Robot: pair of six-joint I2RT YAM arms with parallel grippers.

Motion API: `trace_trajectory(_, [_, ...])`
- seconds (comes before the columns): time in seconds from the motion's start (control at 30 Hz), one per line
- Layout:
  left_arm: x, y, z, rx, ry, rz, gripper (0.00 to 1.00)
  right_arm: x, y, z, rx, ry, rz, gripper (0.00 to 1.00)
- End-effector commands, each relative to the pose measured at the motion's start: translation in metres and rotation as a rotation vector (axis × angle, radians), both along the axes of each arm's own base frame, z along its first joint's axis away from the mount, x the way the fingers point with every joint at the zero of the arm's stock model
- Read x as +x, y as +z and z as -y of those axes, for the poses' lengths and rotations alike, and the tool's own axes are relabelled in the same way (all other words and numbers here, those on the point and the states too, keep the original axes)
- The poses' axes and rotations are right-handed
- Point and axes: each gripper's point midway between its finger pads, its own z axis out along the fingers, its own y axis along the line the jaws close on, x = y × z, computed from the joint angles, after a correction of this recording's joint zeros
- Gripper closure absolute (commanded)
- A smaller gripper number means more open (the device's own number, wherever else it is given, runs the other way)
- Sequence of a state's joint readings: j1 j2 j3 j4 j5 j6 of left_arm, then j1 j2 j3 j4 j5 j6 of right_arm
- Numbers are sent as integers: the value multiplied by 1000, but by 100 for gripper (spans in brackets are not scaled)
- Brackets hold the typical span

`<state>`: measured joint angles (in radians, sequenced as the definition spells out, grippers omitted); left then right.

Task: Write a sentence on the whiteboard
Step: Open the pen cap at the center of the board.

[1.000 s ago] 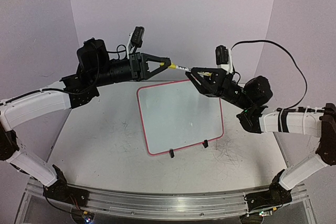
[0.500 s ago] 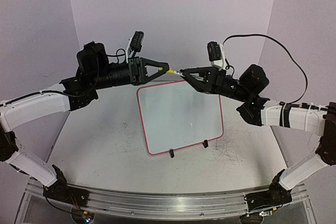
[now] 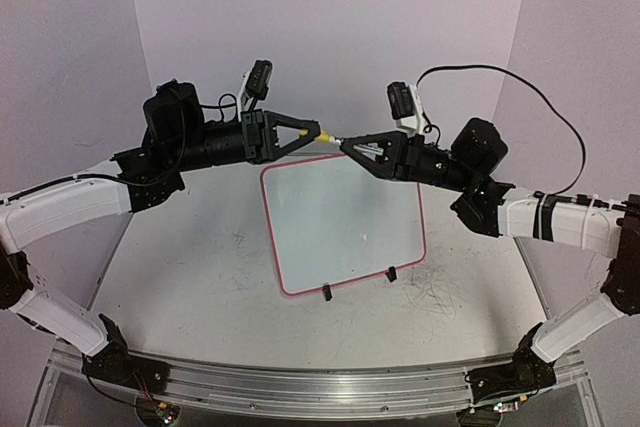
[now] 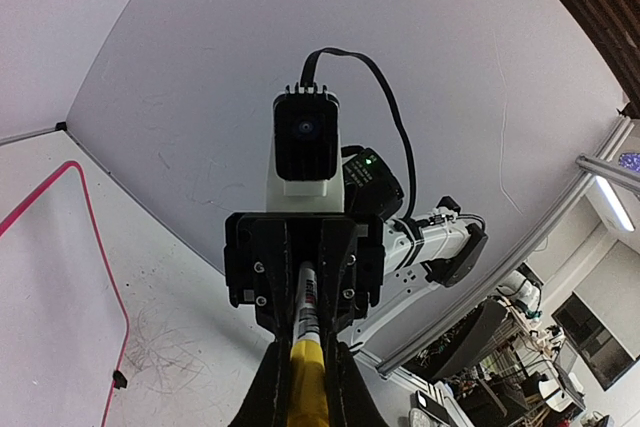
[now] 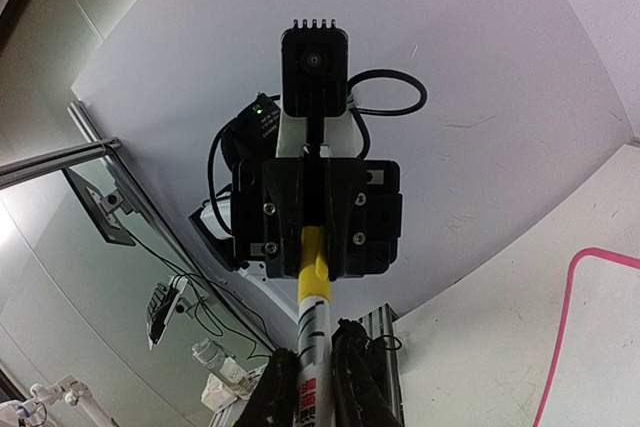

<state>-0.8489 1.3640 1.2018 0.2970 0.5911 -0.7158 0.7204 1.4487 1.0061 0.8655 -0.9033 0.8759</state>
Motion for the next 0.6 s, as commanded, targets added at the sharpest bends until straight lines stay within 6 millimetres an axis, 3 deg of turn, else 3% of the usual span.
trace_trajectory(0.0, [-8,7,-1,-24,-30,19,100,-7,34,8,74,-27,66,82])
trace_trajectory(0.1, [-8,5,-1,-21,-29,13,100,-7,38,11,91,-33,60,78])
trace_trajectory(0.4, [-7,6,-1,-22,-29,19,100,-1,35,10,95,-53,14,99])
trace_trajectory(0.57, [-7,9,-2,-27,-20,23,100,-3,28,7,74,-20,13,97])
